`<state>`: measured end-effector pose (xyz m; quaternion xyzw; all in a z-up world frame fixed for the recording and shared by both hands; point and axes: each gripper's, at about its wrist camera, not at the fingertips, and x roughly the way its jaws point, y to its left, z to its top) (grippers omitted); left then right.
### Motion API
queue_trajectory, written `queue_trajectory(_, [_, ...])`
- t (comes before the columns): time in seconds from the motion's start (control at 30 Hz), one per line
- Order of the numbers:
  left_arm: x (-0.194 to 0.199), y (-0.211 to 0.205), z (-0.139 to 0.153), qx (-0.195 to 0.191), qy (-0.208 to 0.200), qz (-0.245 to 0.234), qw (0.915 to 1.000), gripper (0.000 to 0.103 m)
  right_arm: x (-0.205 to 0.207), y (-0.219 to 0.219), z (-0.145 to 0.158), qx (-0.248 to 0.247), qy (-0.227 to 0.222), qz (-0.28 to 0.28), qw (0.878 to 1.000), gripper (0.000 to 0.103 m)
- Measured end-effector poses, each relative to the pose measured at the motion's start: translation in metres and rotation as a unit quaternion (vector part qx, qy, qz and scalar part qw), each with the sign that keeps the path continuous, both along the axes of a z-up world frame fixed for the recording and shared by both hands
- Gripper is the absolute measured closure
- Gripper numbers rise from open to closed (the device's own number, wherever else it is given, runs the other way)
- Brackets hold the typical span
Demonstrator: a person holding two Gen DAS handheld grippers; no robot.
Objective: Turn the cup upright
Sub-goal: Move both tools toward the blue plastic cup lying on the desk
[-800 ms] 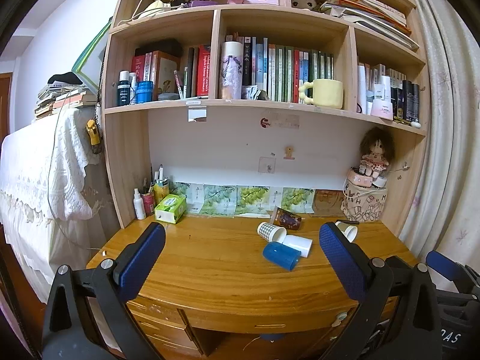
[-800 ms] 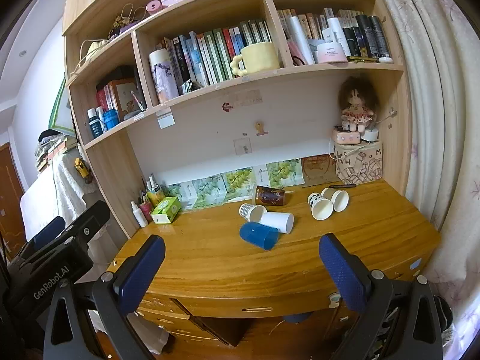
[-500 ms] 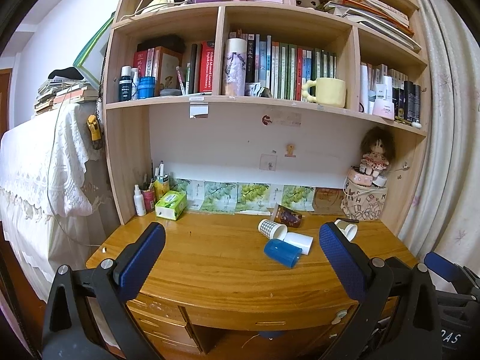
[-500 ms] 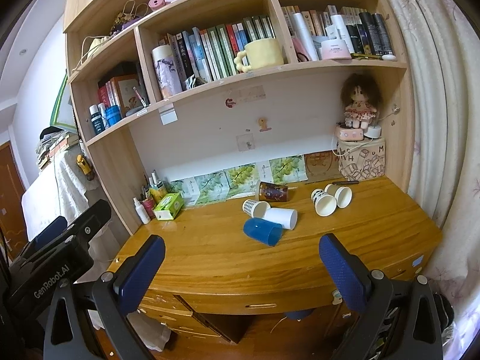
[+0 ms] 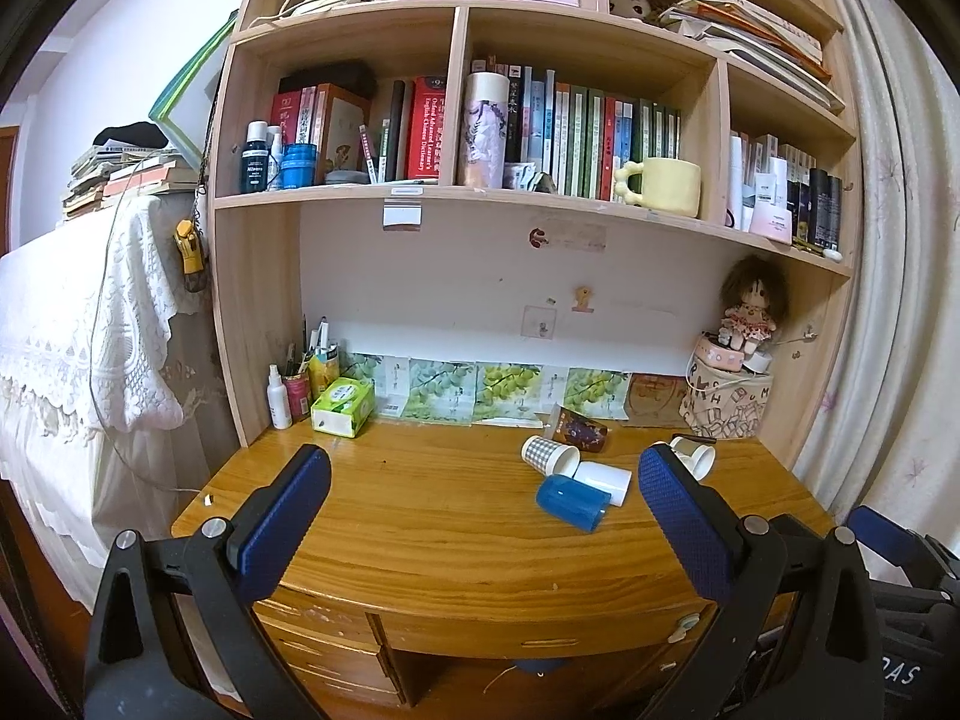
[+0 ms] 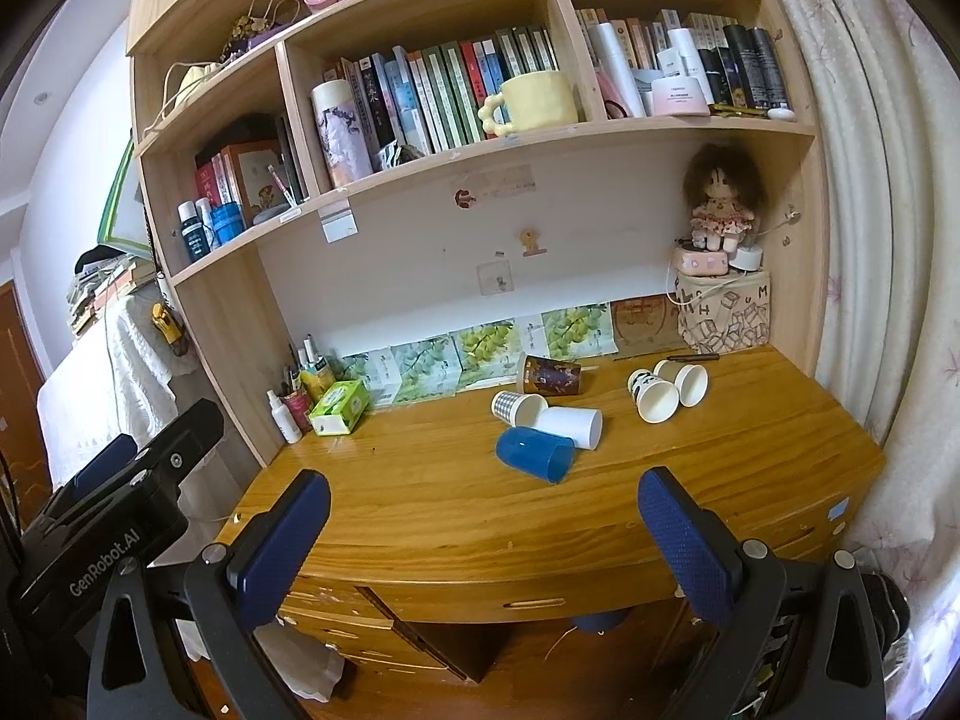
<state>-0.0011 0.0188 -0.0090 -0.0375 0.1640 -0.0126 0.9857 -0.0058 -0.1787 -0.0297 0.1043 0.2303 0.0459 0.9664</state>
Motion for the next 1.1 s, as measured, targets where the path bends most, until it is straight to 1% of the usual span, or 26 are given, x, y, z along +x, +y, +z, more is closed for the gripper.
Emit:
queue_trajectory(0.23, [0.008,0.022,-0.004,-0.010,0.008,-0.012,0.9998,0.001,0.002,0.024,-0.002,-0.005,0.008,-0.013,1.000,0.000])
queue_trajectory(0.3, [0.012,0.033,-0.006,-0.019,0.011,-0.019,0.9996,0.000,0.001,0.031,-0.002,-0.008,0.007,-0.017,1.000,0.000])
queue_trajectory(0.43, [0.017,0.040,-0.009,-0.021,0.023,-0.030,0.9991,0.001,0.001,0.043,-0.004,-0.016,0.010,-0.021,1.000,0.000])
queue_trajectory(0.57, [0.021,0.046,-0.009,-0.026,0.024,-0.039,0.9986,0.000,-0.001,0.049,-0.005,-0.013,0.014,-0.034,0.999,0.000])
queue_trajectory(0.87, [0.037,0.042,-0.014,-0.028,0.049,-0.055,0.9969,0.001,0.003,0.053,-0.007,-0.015,0.031,-0.059,0.998,0.000])
queue_trajectory(1.1, [0.056,0.035,-0.021,-0.023,0.062,-0.044,0.9969,0.000,0.022,0.046,-0.015,-0.006,0.052,-0.053,0.997,0.000])
